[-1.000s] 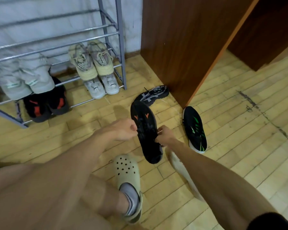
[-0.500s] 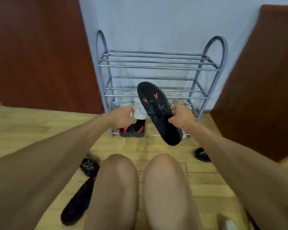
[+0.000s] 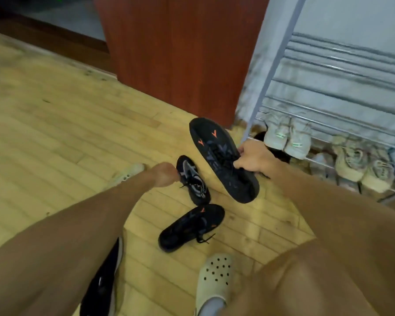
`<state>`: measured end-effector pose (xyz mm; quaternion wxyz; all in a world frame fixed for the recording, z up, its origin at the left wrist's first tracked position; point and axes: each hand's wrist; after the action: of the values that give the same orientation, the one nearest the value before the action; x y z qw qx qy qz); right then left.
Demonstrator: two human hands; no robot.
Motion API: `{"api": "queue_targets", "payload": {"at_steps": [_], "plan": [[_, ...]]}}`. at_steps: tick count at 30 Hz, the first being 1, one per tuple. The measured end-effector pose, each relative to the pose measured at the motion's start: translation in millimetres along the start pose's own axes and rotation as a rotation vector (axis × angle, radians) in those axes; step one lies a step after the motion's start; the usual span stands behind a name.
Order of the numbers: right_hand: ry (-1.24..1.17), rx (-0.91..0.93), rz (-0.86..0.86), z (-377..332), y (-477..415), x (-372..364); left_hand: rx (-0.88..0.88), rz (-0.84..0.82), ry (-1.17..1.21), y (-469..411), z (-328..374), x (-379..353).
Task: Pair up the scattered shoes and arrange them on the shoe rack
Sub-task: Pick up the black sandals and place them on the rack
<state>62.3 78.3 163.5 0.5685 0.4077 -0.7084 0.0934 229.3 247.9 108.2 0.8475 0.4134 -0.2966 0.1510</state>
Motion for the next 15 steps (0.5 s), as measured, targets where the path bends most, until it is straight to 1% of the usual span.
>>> {"api": "queue_targets", "payload": {"at_steps": [4, 7, 9, 13, 15], "plan": [[-0.086, -0.078, -0.099, -10, -33, -58, 0.07, -0.086, -0.086, -34, -41, -38], [-0.167, -0.182, -0.157, -4, -52, -103, 0.095, -0.192, -0.176, -64, -73, -79], [-0.232, -0.225, -0.181, 5, -60, -135, 0.121, -0.222, -0.226, -81, -90, -106], [-0.396, -0.308, -0.185, 33, -59, -198, 0.26, -0.193, -0.245, -103, -116, -149], [-0.471, -0.328, -0.195, 44, -52, -220, 0.293, -0.173, -0.272, -108, -125, -165]]}}
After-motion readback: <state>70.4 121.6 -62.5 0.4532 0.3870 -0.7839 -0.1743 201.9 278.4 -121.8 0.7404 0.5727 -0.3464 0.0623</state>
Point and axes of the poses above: each hand's wrist, its own y-axis away from the middle knuckle, its own x-axis out of the back of the hand, z = x × y, and after that the axes turned 5 degrees about x, right-handed
